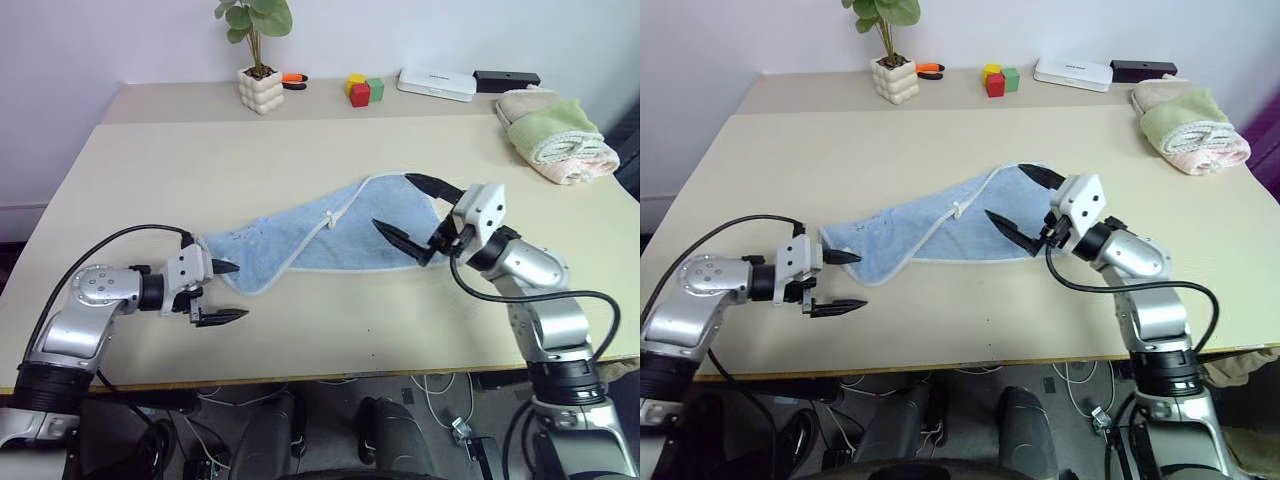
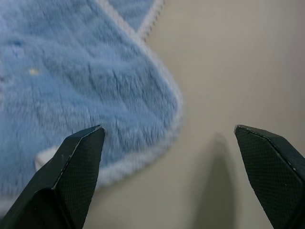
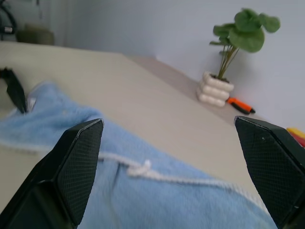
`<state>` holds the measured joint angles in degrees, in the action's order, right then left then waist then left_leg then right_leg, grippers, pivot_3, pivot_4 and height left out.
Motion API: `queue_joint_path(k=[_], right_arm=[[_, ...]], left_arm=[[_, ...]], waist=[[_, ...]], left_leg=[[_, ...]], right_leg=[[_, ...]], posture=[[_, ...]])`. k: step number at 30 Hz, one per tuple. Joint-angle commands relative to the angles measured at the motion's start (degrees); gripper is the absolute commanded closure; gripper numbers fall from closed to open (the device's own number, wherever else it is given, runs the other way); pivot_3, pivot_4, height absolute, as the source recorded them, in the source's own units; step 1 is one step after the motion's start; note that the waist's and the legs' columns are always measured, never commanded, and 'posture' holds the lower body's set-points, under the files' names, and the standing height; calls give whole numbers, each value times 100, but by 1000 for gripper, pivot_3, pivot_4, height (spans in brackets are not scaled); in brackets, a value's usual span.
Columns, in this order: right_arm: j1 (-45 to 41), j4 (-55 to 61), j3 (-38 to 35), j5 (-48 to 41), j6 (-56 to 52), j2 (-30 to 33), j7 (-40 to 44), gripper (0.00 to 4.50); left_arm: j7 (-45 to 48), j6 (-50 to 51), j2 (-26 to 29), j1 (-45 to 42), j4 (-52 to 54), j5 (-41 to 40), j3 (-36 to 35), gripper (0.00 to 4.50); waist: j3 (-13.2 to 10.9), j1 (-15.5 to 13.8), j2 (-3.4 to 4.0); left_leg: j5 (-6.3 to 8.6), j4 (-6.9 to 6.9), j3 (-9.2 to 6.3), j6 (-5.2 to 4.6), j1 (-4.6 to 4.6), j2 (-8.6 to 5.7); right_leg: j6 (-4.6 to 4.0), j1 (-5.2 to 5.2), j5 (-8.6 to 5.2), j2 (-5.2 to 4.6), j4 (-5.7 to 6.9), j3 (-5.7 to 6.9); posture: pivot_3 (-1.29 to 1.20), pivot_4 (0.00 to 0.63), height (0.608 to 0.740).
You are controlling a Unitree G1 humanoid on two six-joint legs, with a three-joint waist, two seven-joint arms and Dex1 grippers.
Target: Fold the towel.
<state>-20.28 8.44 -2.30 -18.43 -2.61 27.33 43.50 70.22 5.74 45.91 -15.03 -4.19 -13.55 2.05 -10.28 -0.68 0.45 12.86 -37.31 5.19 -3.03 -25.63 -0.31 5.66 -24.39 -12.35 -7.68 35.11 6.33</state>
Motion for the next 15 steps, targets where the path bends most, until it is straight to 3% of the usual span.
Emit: queue_joint_path(k=[1,11,15], right_arm=[[-181,100,241,201,234,-349,-279,0],[-128,78,399,512,579,-813,-709,0],[-67,100,320,552,655,-779,-785,0]], left_arm=[[21,-250,24,-202,-122,121,41,57],[32,-756,-160,-673,-885,570,452,57],[84,-920,-229,-720,-1058,691,605,1899]], waist=[[0,12,0],[0,1,1],[2,3,3]], left_leg=[[0,0,1,0,0,0],[-4,-1,7,-4,1,-2],[-3,2,8,-1,10,-1]], right_leg=[[0,-1,0,1,0,-1],[16,1,9,5,6,0],[16,3,9,5,7,0]], posture=[[0,150,740],[0,150,740],[0,150,740]])
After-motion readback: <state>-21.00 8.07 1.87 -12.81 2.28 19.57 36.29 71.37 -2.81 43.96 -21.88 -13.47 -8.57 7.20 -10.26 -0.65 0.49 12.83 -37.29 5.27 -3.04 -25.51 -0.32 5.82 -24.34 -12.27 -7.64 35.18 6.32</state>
